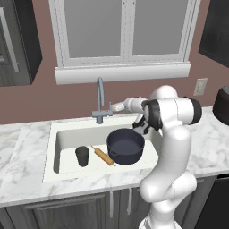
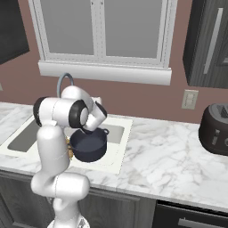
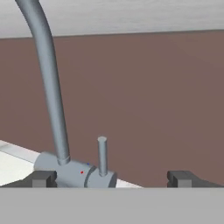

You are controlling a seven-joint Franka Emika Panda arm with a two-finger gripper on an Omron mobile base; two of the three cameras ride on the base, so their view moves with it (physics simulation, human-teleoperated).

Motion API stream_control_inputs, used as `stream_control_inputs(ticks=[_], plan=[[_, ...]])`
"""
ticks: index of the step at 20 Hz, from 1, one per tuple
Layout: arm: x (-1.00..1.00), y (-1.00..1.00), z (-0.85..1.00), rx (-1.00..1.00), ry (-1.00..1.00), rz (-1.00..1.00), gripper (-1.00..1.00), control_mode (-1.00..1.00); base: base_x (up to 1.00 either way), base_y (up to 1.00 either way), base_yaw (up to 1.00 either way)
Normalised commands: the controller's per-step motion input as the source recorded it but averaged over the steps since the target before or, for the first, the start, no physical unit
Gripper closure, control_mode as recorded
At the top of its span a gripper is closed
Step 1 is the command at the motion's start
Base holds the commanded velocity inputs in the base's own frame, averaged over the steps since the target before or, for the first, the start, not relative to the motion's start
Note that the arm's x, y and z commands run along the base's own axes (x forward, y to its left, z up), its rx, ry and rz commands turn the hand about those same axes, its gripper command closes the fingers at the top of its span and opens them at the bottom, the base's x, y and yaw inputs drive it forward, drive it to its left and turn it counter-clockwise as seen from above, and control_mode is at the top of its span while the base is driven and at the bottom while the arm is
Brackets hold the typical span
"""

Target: Pick the pot and glass cup and place them in the sink. Then turn on the water.

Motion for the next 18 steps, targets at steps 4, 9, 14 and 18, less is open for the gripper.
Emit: stream_control_inputs(ticks=[4, 9, 14, 18], plan=[[0.16, 0.04, -0.01, 0.0, 0.0, 0.0, -1.0, -1.0, 0.0, 0.0, 0.0], [0.05, 0.0, -0.02, 0.0, 0.0, 0.0, -1.0, -1.0, 0.0, 0.0, 0.0], [0.0, 0.09, -0.08, 0.0, 0.0, -0.01, -1.0, -1.0, 0.0, 0.0, 0.0], [0.03, 0.16, -0.07, 0.0, 0.0, -0.02, -1.0, -1.0, 0.0, 0.0, 0.0]])
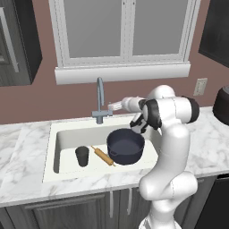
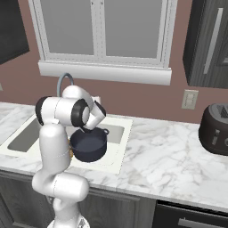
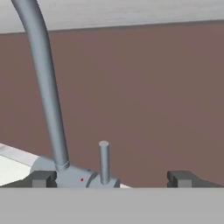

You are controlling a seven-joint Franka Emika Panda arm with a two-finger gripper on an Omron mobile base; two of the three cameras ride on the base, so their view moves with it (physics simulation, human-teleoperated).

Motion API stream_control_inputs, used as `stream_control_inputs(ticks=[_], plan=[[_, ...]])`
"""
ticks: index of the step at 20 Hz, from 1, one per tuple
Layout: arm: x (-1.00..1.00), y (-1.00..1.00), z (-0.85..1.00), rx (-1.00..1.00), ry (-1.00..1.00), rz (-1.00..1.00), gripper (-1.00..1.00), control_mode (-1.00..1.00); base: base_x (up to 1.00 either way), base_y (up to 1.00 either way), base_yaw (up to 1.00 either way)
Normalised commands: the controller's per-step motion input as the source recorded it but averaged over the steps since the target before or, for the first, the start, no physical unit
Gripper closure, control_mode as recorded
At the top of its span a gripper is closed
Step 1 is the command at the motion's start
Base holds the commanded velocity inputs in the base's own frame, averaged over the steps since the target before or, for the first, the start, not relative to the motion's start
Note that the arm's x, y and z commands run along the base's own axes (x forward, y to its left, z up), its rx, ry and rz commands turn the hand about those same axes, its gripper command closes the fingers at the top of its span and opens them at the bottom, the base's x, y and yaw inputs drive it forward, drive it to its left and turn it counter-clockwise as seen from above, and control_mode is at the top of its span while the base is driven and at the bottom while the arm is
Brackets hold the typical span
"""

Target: Pick the pot and glass cup and place them in the sink. Then turn on the water.

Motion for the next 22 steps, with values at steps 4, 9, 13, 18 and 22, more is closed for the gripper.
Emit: stream_control_inputs(ticks=[4, 9, 13, 18, 22], plan=[[0.08, 0.16, -0.06, 0.0, 0.0, -0.02, -1.0, -1.0, 0.0, 0.0, 0.0], [0.05, 0.04, -0.03, 0.0, -0.01, -0.04, -1.0, -1.0, 0.0, 0.0, 0.0], [0.0, 0.0, -0.04, 0.0, -0.03, -0.08, -1.0, -1.0, 0.0, 0.0, 0.0], [0.0, 0.0, -0.08, 0.0, -0.04, -0.08, -1.0, -1.0, 0.0, 0.0, 0.0], [0.0, 0.01, -0.09, 0.0, -0.03, -0.07, -1.0, -1.0, 0.0, 0.0, 0.0]])
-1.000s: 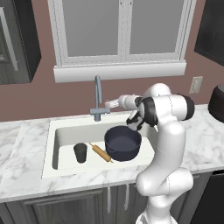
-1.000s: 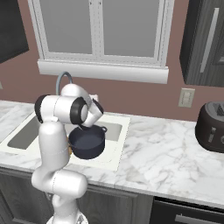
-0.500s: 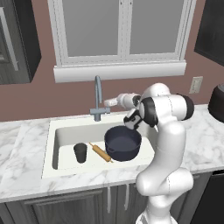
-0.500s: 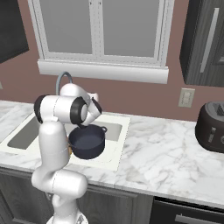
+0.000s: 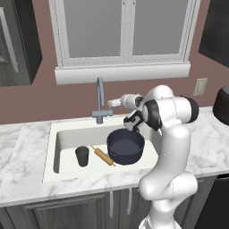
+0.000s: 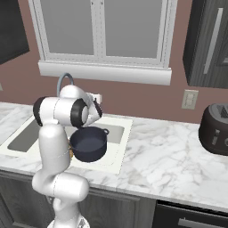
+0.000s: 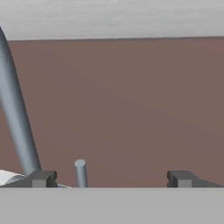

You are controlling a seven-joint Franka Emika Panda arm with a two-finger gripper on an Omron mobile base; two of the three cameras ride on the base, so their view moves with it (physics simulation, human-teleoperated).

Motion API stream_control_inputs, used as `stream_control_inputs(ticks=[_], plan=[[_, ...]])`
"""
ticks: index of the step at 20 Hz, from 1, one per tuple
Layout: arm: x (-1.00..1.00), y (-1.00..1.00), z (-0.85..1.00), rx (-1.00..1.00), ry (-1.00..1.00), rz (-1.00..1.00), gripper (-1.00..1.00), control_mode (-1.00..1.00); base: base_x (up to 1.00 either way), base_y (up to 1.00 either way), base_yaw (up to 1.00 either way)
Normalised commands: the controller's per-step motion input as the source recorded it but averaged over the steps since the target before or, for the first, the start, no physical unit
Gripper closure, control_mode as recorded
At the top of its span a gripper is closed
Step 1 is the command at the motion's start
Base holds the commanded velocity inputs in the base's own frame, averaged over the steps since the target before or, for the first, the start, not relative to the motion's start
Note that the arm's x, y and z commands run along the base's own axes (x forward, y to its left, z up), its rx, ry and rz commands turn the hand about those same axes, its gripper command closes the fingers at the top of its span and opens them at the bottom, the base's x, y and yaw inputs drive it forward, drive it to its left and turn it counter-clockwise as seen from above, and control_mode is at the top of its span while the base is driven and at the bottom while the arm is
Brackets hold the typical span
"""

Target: Pick the pot and glass cup and place them in the sink. Then turn on the water.

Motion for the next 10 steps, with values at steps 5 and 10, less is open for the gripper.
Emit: stream_control_inputs(ticks=[5, 10], plan=[[0.0, 0.03, -0.03, 0.0, 0.0, -0.01, -1.0, -1.0, 0.0, 0.0, 0.0], [0.0, 0.04, -0.09, 0.0, 0.0, 0.0, -1.0, -1.0, 0.0, 0.0, 0.0]])
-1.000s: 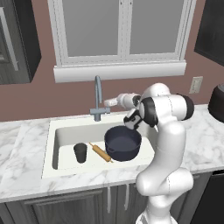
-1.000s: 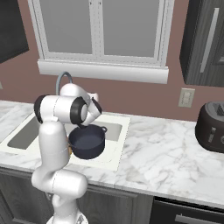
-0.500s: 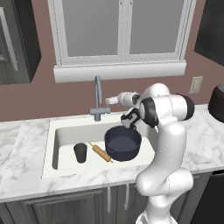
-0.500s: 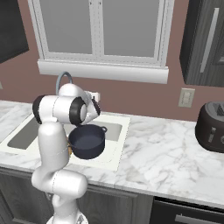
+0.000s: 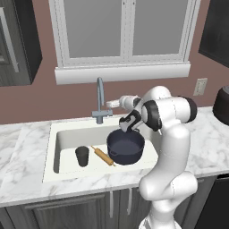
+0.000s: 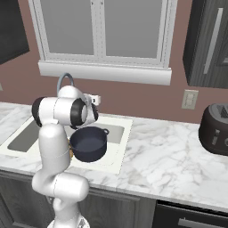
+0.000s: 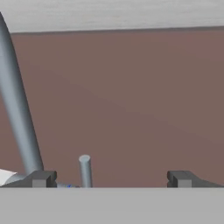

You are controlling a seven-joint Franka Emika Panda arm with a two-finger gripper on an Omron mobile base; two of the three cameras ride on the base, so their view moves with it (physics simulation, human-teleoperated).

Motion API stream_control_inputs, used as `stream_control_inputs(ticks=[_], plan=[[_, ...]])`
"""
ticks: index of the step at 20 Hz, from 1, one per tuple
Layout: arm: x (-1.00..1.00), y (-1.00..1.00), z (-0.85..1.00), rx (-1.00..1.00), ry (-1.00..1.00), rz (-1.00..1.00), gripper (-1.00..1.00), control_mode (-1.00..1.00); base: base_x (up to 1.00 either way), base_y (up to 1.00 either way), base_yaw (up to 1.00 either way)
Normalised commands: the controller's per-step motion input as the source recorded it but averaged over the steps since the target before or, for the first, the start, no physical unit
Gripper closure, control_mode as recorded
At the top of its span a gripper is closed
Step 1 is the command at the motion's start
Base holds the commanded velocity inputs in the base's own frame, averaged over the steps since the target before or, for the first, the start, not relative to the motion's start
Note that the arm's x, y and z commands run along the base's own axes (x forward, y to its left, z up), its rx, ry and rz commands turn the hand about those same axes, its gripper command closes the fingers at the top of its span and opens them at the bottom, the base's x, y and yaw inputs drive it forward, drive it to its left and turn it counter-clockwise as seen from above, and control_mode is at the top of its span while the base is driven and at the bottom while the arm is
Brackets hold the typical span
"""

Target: Pick the pot and glass cup and place them in the sink. Then turn on the water.

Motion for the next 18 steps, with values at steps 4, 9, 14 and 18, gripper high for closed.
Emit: stream_control_inputs(ticks=[4, 9, 14, 18], plan=[[0.0, 0.01, -0.01, 0.0, 0.0, 0.0, -1.0, -1.0, 0.0, 0.0, 0.0], [0.0, 0.0, -0.01, 0.0, 0.0, 0.0, -1.0, -1.0, 0.0, 0.0, 0.0], [0.0, 0.0, -0.04, 0.0, 0.0, -0.01, -1.0, -1.0, 0.0, 0.0, 0.0], [0.01, 0.0, -0.11, 0.0, -0.01, -0.05, -1.0, -1.0, 0.0, 0.0, 0.0]])
